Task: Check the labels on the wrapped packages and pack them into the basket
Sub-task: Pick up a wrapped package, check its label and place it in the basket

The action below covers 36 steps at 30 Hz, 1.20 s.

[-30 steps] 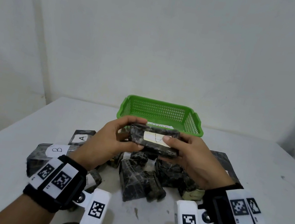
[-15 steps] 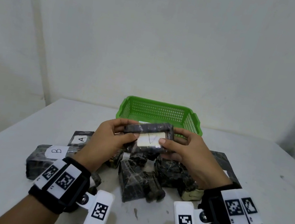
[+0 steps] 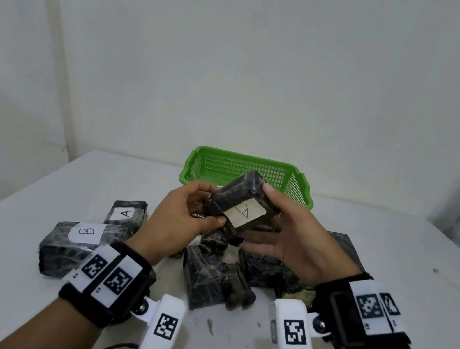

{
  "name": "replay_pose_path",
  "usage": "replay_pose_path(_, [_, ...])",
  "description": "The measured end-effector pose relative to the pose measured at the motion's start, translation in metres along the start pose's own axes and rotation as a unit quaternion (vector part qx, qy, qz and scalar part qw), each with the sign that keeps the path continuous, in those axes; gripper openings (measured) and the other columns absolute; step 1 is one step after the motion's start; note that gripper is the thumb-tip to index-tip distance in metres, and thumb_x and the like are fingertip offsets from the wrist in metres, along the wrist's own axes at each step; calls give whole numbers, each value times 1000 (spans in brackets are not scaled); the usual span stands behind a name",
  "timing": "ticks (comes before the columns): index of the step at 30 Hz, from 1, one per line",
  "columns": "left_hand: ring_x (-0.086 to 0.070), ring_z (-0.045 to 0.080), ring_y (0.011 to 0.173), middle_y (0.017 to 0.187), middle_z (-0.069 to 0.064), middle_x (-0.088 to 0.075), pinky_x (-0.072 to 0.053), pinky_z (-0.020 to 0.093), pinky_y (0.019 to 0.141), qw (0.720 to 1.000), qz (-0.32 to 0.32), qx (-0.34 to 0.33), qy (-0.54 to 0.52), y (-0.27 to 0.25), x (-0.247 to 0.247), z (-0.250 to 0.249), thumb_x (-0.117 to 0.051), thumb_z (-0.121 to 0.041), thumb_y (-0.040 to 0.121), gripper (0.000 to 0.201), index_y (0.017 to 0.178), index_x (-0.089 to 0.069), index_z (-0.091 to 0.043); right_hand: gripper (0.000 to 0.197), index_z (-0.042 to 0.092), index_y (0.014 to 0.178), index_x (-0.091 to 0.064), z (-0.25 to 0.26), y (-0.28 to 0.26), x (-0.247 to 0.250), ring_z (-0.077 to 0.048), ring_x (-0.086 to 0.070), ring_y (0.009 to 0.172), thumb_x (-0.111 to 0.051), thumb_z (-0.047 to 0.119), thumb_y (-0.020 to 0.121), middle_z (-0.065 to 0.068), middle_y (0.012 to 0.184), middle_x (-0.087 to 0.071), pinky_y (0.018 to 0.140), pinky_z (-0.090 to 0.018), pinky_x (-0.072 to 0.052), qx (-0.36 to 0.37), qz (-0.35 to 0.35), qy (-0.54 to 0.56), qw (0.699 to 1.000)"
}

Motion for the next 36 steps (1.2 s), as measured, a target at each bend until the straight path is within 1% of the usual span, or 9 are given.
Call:
replay_pose_path(4, [-66, 11, 117, 126, -3, -68, -52, 38, 104, 997, 68, 3, -39, -3, -3, -8, -82, -14, 81, 55, 130, -59, -21, 50, 8, 122, -72, 1, 0, 2, -37, -73, 113, -73, 36, 80, -21, 122, -74, 98, -45, -60, 15, 26, 35, 999])
replay_pose_path(8, [-68, 17, 117, 132, 4, -66, -51, 44, 105, 987, 101, 56, -113, -2, -7, -12, -78, -61, 68, 88, 139, -54, -16, 49, 5, 115, -75, -5, 2, 4, -23, -75, 107, -80, 28, 72, -11, 114, -79, 94, -33, -58, 75, 25, -33, 996])
replay_pose_path(12, [-72, 24, 108, 115, 9, -74, -51, 52, 104, 990, 82, 51, -101, 2, -10, -15, -80, -49, 68, 64, 118, -70, -11, 43, 6, 113, -76, -8, 2, -1, -19, -74, 106, -82, 24, 74, -10, 114, -79, 100, -33, -53, 78, 36, -50, 995])
replay_pose_path(17, [-67, 27, 116, 122, 12, -71, -49, 49, 106, 986, 100, 37, -127, 4, -6, -11, -75, -42, 76, 56, 121, -69, -10, 12, 12, 95, -78, -3, -1, 0, -10, -74, 92, -71, 20, 89, -1, 97, -79, 92, -27, -54, 58, 41, -28, 997])
replay_pose_path(20, [-66, 28, 119, 125, 12, -70, -47, 47, 108, 982, 119, 44, -137, 1, -7, -13, -74, -41, 77, 57, 124, -67, -7, 13, 9, 101, -79, -2, 1, -2, -13, -75, 98, -69, 16, 95, -5, 102, -80, 97, -30, -55, 62, 23, -45, 997])
replay_pose_path(24, [-68, 32, 115, 118, 14, -73, -47, 53, 108, 987, 83, 30, -134, 4, -4, -15, -77, -38, 74, 52, 114, -73, -6, 28, 10, 105, -78, -1, 1, -3, -16, -72, 108, -77, 26, 82, -5, 108, -79, 106, -32, -52, 49, 41, -49, 997])
replay_pose_path(28, [-65, 32, 120, 127, 18, -68, -52, 40, 105, 981, 123, 35, -148, 4, 0, -18, -75, -28, 81, 56, 127, -63, 1, 54, 8, 117, -75, -2, 4, 0, -19, -71, 119, -86, 28, 69, -8, 120, -78, 116, -40, -47, 53, 42, -63, 996])
replay_pose_path(31, [-68, 28, 116, 120, 10, -73, -50, 44, 106, 989, 78, 37, -120, 8, 4, -14, -86, -33, 60, 75, 127, -62, -8, 79, 2, 130, -65, -4, 7, 1, -22, -72, 118, -98, 20, 60, -11, 124, -76, 115, -42, -48, 46, 26, -55, 997])
replay_pose_path(36, [-57, 11, 129, 135, -1, -64, -47, 41, 109, 995, 68, -24, -63, 9, 9, -10, -93, -27, 54, 96, 140, -51, -20, 52, 6, 116, -74, 2, 3, -3, -23, -76, 101, -78, 41, 78, -14, 116, -78, 93, -35, -60, 14, 45, -65, 997])
Point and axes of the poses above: each hand's wrist, its own y-axis towards the middle knuckle, its own x-axis out of the back of the hand, z = x × y, the point moved 1 cm from there along y, towards the middle knuckle
